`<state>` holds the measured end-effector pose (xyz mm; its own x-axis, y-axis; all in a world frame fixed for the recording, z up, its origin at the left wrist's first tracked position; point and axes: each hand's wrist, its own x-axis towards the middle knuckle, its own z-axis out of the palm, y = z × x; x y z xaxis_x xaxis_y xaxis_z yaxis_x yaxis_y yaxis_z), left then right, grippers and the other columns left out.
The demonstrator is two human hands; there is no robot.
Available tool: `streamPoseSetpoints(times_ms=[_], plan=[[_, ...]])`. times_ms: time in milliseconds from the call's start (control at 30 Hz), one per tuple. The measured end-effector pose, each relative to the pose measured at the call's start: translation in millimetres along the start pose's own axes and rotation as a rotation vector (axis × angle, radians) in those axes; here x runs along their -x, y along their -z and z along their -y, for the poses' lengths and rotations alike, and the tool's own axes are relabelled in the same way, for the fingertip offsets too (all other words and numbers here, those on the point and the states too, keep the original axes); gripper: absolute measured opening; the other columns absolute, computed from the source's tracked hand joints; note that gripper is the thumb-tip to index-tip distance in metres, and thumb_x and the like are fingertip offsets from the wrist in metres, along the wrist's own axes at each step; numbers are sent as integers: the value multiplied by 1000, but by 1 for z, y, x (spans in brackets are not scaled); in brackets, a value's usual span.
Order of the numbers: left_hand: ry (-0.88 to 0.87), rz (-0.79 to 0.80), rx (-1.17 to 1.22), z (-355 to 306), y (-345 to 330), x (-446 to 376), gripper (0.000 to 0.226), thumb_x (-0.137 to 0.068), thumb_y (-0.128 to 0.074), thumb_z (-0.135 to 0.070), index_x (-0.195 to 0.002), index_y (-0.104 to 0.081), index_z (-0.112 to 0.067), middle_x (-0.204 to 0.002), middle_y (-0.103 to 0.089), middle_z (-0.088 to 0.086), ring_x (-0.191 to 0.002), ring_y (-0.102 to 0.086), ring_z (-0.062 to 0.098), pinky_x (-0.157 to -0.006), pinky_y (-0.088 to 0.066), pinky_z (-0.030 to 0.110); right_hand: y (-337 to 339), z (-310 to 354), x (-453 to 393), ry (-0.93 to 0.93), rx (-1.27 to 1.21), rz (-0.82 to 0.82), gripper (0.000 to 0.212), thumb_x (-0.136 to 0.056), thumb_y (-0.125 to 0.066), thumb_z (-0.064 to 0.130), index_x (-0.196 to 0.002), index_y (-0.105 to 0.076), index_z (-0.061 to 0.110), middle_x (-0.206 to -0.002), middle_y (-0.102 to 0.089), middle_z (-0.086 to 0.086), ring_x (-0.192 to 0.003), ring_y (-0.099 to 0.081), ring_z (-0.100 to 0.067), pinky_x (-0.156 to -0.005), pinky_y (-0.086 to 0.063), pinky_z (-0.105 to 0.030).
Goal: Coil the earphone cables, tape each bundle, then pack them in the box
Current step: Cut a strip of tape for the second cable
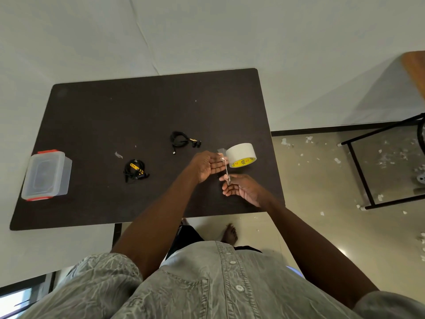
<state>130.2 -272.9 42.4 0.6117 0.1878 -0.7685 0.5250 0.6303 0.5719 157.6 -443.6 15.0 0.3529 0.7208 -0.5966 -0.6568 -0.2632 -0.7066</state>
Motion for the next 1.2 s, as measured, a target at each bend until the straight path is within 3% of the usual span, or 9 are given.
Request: streamPoseSetpoints(times_ms=[167, 367, 700, 1000, 1200], plan=[[10, -11, 12, -2, -2, 1, 14, -92, -52, -1, -99, -62, 4, -97, -69, 19, -89, -68, 28, -76, -57, 33, 3, -1, -2, 24, -29, 13, 25, -96, -54, 17, -113, -64, 1, -87, -63, -15, -81, -64, -24, -77, -54, -31], [13, -24, 16, -2, -5, 3, 11, -92, -51, -1, -93, -62, 2, -92, -68, 18, -81, -68, 26, -64, -59, 29, 6, 2, -8, 77, -60, 32, 34, -97, -55, 19, -120, -61, -5, -91, -64, -16, -83, -64, -26, -79, -54, -33], [17, -24, -3, -4, -9, 5, 12, -92, -50, 0, -91, -62, 4, -95, -67, 19, -84, -67, 27, -77, -56, 34, 6, 7, -4, 121, -56, 35, 42, -88, -62, 27, -117, -61, -4, -89, -64, -17, -79, -64, -25, -75, -54, -32], [16, -33, -7, -5, -11, 5, 14, -92, -50, 0, -86, -62, 3, -89, -67, 18, -82, -66, 26, -80, -55, 35, 5, 12, -2, 119, 7, 24, 38, -89, -62, 27, -113, -62, -3, -82, -62, -16, -71, -62, -23, -67, -53, -31], [16, -22, -26, -5, -10, 4, 11, -91, -54, -2, -86, -63, 3, -87, -68, 16, -80, -67, 24, -72, -57, 31, 9, 14, 1, 132, 35, 10, 22, -92, -62, 19, -102, -68, 1, -71, -60, -12, -58, -57, -21, -55, -47, -28]])
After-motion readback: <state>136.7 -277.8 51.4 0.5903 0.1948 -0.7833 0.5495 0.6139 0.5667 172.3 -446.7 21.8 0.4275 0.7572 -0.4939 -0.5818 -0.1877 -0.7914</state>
